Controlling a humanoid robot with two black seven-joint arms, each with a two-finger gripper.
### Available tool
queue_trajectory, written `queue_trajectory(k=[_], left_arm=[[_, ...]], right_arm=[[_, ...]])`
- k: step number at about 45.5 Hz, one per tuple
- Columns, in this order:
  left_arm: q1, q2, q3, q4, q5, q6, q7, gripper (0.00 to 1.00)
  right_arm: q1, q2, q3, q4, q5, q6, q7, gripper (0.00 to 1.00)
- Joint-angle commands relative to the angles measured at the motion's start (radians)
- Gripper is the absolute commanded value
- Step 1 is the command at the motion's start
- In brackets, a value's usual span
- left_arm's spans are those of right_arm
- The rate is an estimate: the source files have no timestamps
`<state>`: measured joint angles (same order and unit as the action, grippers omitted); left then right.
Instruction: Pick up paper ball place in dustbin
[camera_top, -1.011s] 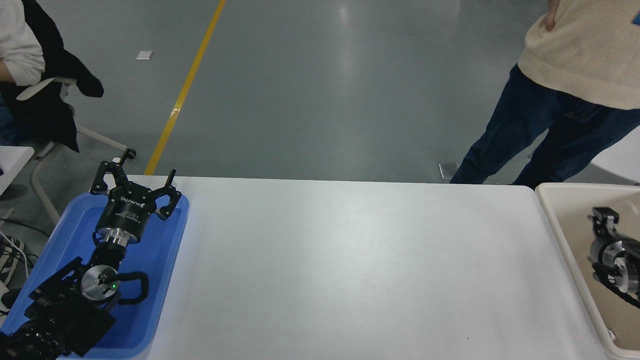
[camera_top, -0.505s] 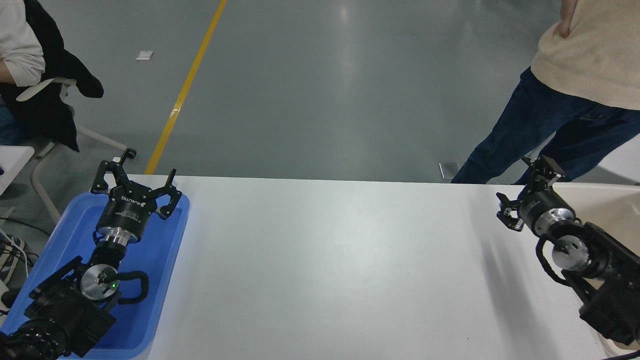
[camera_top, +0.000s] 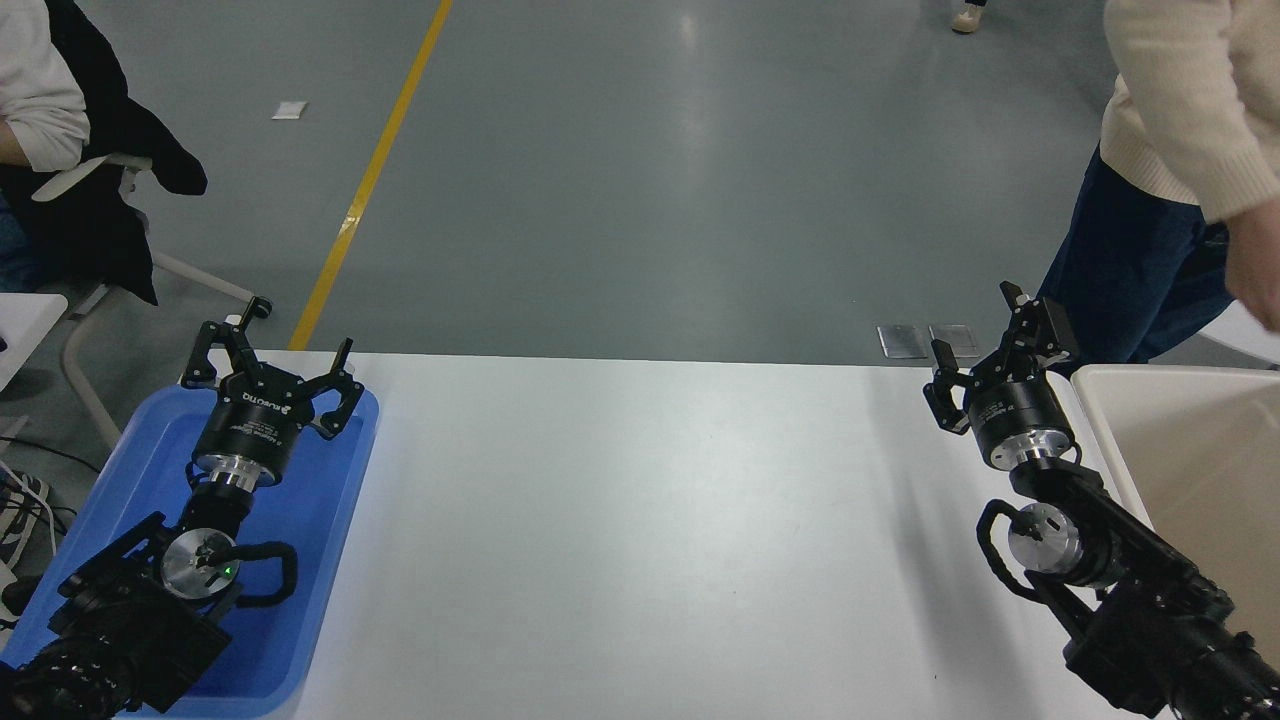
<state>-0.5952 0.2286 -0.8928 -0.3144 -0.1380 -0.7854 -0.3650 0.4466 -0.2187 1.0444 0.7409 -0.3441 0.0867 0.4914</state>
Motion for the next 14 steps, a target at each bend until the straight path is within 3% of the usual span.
queue_trajectory(k=[1,14], left_arm=[[0.0,0.0,0.0,0.0,0.0,0.0,0.0,1.0],[0.0,0.0,0.0,0.0,0.0,0.0,0.0,1.0]], right_arm=[[-0.019,0.002,0.005,0.003,-0.003,-0.002,0.019,1.0],[-0.032,-0.001,0.006,0.017,-0.003,-0.001,0.019,1.0]])
